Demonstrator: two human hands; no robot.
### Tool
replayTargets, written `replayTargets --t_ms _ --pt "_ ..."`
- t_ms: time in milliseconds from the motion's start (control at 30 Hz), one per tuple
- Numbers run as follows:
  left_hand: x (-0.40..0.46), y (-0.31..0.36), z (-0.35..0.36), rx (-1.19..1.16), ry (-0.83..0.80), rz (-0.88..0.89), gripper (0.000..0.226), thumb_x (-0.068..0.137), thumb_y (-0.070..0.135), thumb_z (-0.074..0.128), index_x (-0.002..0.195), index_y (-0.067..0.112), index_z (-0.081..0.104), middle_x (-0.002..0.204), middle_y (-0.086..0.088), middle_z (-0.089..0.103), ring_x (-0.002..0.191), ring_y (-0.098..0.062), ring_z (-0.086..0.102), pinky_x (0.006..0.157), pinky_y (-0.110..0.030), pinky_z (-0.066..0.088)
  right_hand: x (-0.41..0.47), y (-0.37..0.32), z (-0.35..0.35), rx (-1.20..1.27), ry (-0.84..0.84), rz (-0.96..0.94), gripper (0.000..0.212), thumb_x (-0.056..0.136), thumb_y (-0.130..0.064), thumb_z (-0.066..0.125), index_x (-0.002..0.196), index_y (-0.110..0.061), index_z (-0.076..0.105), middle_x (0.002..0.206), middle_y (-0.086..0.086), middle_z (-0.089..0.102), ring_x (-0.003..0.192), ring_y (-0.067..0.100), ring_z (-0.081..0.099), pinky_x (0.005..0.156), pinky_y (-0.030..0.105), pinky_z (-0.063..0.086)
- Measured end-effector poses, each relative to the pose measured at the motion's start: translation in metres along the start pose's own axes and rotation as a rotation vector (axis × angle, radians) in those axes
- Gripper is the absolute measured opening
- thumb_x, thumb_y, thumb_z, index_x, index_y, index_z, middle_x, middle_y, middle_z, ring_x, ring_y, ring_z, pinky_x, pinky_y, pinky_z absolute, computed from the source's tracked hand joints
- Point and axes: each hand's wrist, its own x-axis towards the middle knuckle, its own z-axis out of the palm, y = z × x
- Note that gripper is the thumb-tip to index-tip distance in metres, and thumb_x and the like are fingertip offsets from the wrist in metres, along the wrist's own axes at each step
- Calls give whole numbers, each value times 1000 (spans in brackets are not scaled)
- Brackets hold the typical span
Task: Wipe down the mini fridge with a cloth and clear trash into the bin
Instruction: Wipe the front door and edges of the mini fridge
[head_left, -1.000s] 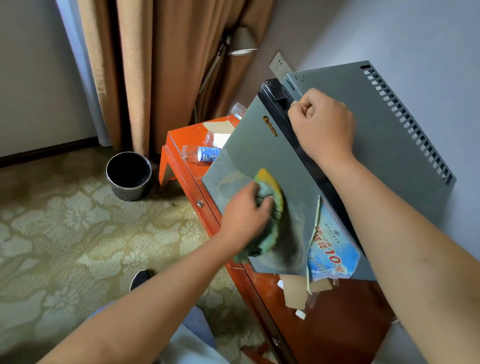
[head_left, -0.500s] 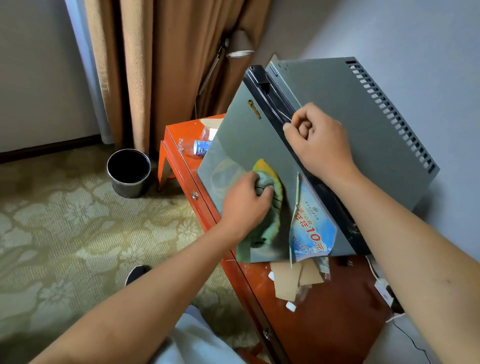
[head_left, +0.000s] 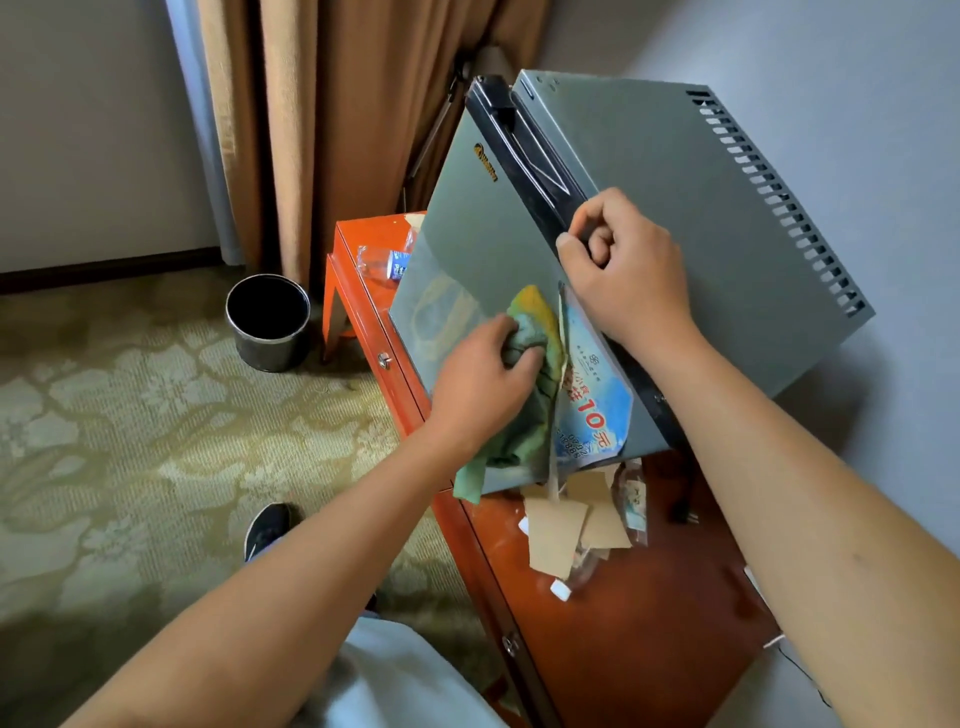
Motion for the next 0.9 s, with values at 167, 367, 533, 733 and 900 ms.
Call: replayTargets --t_ms 167,367,533,733,900 --pt "16 -4 -1 -39 77 -111 17 85 45 53 81 31 43 72 12 55 66 -6 52 50 -26 31 1 0 0 -5 12 -10 11 87 -38 57 85 -27 53 60 -4 47 64 10 52 59 27 42" --pt "-31 -27 23 78 -36 -147 18 86 43 56 85 26 50 72 8 56 66 -15 53 50 -28 33 0 0 -1 -15 6 -13 10 87 -35 58 85 -26 53 60 -5 46 63 11 51 61 31 45" --pt "-15 1 20 3 121 -45 17 83 46 53 81 32 44 71 12 55 64 -5 51 49 -21 29 -1 0 -1 -1 -3 -24 8 87 -33 58 85 -27 53 59 -6 46 62 9 50 57 30 43" --pt "-21 -34 29 50 32 -227 19 90 41 54 83 28 42 72 10 53 69 -19 54 53 -29 31 -1 -1 -2 -6 -12 -33 8 88 -32 57 87 -25 55 59 -8 45 62 8 49 57 29 42" --pt "-66 -27 47 66 1 -22 17 87 44 52 83 34 38 74 15 49 68 -1 50 50 -18 28 -1 0 -1 -10 2 -32 7 87 -32 57 85 -26 53 58 -7 45 61 10 50 57 30 42"
